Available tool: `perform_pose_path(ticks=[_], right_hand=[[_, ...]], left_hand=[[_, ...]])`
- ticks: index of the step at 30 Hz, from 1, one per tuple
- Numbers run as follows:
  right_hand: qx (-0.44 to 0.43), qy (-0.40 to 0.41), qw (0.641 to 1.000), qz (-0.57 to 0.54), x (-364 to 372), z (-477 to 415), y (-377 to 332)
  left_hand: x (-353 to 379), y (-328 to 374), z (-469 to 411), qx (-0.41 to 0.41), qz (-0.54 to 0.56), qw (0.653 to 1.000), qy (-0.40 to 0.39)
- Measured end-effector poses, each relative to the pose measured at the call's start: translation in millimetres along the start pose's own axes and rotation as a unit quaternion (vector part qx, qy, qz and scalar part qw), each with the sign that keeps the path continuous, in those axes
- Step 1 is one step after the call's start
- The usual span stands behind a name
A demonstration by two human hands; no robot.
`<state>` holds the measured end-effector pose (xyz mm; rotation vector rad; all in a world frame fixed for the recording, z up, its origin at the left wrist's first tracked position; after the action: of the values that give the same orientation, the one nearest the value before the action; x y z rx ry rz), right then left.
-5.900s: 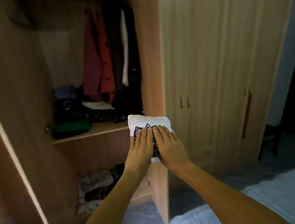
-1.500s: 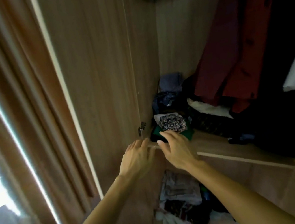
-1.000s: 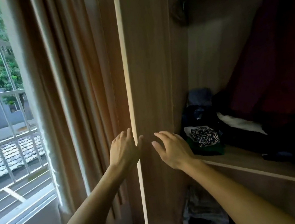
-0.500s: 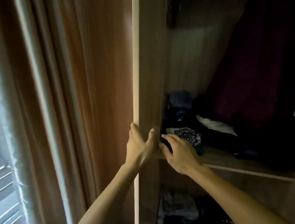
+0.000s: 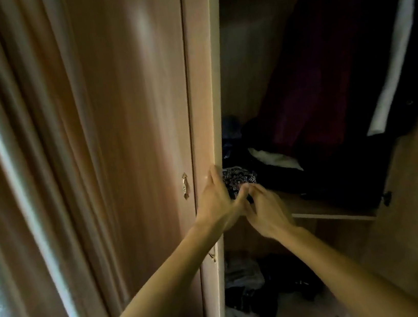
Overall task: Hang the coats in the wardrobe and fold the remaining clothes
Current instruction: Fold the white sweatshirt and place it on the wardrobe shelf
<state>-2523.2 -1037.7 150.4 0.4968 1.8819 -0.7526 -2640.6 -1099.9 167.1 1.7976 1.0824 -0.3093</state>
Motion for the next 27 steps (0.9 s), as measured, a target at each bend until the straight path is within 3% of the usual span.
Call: perform_pose_path(ticks=[9,12,21,27], right_hand=[[0.047,0.039,0.998,0.003,-27.7,25.4,104.2],[0.055,0.046,0.997,0.008,-45.5,29.2,140.2],[0.054,0.027,0.998,-0.005,-65.1,2.4,212.6],[0.05,0.036,0.998,-0.011,-59.8,-34.9,235.5]], left_hand=[[88.1,45.4,-61.6,0.046,-0.107,0.989,-0.091],[116.6,54.1,-88.6,0.028,-0.132,0.984,-0.118],[174.5,65.5,-152.3,0.048,-0.206,0.969,-0.129],[204.0,56.4,-192.7,0.07,-0.183,0.968,-0.156]])
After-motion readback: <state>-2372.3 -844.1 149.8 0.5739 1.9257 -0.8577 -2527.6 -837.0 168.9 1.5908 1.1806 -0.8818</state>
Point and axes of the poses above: each hand's wrist, its own z-axis away from the middle knuckle, its own x-axis out of the palm, y = z × x, the point moved 2 cm from there along -z, towards the middle knuckle, and after that the axes turned 11 degrees about -y, right-handed, at the moved point
